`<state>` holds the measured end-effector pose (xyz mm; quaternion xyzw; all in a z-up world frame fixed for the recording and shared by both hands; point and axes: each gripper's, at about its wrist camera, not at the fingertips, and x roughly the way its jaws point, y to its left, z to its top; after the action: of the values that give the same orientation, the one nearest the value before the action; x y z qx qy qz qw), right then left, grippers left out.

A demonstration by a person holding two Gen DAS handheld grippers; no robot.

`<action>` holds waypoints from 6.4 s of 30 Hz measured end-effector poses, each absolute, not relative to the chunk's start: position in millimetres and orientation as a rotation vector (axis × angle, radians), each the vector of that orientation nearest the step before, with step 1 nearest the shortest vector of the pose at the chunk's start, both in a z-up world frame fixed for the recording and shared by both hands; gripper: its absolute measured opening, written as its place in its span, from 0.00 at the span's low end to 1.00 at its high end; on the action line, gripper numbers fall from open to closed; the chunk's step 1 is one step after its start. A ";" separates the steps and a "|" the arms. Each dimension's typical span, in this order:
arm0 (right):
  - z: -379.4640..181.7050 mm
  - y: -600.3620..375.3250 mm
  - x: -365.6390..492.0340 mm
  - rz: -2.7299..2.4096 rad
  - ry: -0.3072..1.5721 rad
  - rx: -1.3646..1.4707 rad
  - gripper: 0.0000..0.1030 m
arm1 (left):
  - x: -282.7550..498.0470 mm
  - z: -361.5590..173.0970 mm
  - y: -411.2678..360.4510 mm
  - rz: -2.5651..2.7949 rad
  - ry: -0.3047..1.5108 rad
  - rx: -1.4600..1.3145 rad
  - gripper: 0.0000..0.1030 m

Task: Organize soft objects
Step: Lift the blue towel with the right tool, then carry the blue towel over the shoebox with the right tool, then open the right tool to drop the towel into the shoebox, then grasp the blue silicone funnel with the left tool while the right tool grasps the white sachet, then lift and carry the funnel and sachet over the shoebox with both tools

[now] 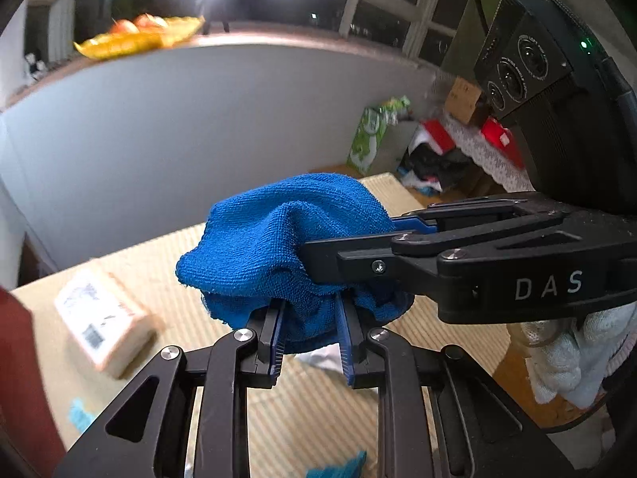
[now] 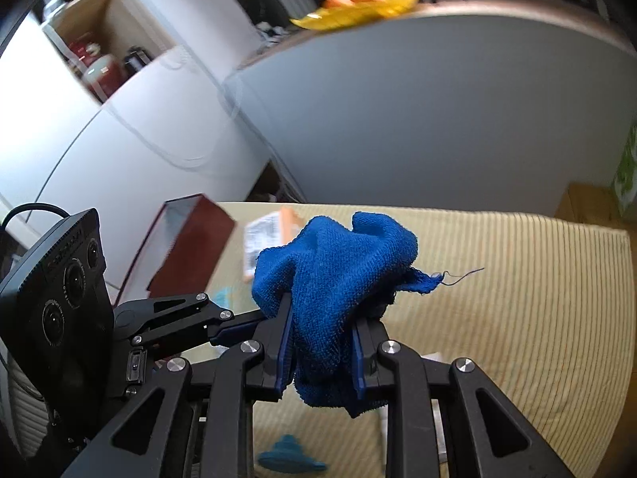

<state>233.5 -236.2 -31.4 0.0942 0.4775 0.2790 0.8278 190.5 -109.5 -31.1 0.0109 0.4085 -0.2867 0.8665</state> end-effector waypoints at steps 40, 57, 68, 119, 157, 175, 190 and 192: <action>-8.7 148.1 232.4 1.031 0.964 -0.033 0.21 | 158.9 -25.1 229.9 -0.070 0.768 -0.168 0.19; -24.4 144.9 261.7 0.928 1.007 -0.058 0.62 | 180.1 -63.1 254.7 0.040 0.869 -0.231 0.64; -8.1 104.5 236.8 0.900 0.935 -0.101 0.62 | 144.2 -37.8 234.7 0.033 0.793 -0.185 0.64; -147.0 -261.1 168.2 0.355 1.070 -0.152 0.78 | 74.2 -147.8 -101.4 -0.515 0.979 0.160 0.45; -168.5 -254.0 191.0 0.384 1.177 -0.212 0.28 | 86.3 -161.7 -98.5 -0.474 0.966 0.157 0.14; -90.1 -226.1 171.0 0.482 1.020 -0.203 0.25 | 83.7 -105.9 -36.1 -0.373 0.851 0.072 0.14; -6.1 -71.4 212.7 0.717 0.853 -0.314 0.25 | 46.9 -38.6 125.7 -0.041 0.703 0.002 0.14; 2.2 -44.2 218.1 0.754 0.836 -0.334 0.25 | 44.9 -37.8 143.0 0.001 0.703 -0.003 0.14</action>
<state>218.1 -44.2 2.2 -0.1574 0.3944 0.3557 0.8326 44.9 143.0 -37.8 -0.0017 0.3445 0.0004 0.9388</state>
